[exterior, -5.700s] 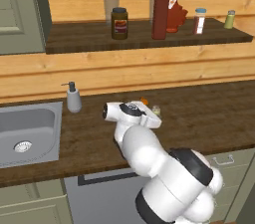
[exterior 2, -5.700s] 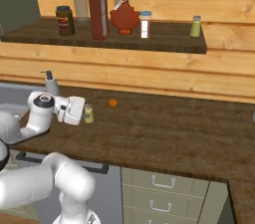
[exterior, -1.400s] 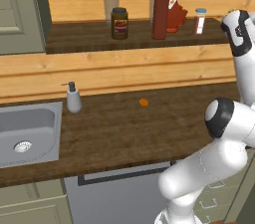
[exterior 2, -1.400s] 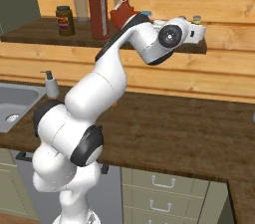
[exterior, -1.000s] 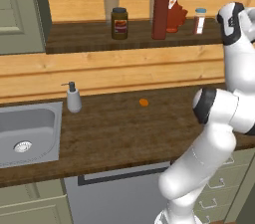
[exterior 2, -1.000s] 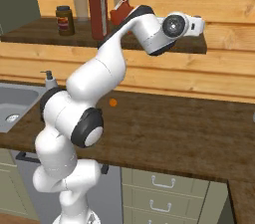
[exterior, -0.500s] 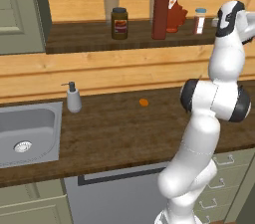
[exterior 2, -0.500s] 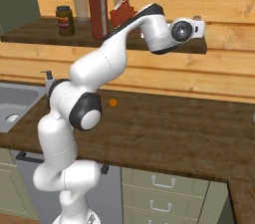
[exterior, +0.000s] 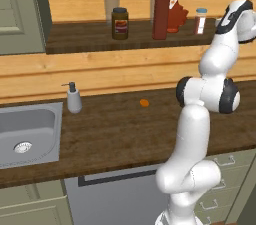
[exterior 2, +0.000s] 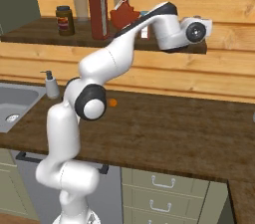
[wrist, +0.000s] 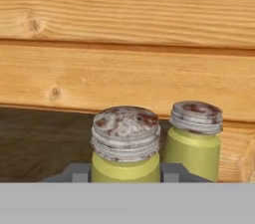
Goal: Put the shaker and condiment bottle from the counter next to their counterparts in the cabinet.
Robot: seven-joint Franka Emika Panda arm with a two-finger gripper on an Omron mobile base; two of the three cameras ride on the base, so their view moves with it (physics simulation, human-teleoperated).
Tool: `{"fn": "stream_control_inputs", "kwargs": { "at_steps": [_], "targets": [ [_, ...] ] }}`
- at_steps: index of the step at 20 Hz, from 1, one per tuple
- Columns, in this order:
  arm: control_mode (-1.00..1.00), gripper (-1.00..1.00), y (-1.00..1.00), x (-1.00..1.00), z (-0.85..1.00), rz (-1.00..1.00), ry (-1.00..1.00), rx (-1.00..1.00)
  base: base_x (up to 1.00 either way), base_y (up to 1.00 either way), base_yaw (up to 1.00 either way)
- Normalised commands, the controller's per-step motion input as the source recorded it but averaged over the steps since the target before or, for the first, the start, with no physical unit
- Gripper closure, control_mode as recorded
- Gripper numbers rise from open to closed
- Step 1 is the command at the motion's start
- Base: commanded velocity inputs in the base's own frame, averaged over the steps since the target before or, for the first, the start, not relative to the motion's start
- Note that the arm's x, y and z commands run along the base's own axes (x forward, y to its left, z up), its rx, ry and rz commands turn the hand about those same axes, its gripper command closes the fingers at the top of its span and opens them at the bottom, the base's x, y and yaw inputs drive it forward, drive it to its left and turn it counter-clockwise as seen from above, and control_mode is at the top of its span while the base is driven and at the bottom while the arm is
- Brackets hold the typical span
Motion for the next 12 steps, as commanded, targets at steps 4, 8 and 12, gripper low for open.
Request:
{"fn": "stream_control_inputs", "kwargs": {
  "at_steps": [4, 8, 12],
  "targets": [
    [-1.00, 1.00, 0.00, 0.10, -0.04, 0.03, 0.00, -0.04, 0.00, 0.00, 0.00],
    [-1.00, 1.00, 0.00, 0.00, -0.12, 0.04, 0.00, -0.05, 0.00, 0.00, 0.00],
    [-1.00, 1.00, 0.00, 0.00, -0.23, 0.07, 0.00, -0.06, 0.00, 0.00, 0.00]
  ]
}}
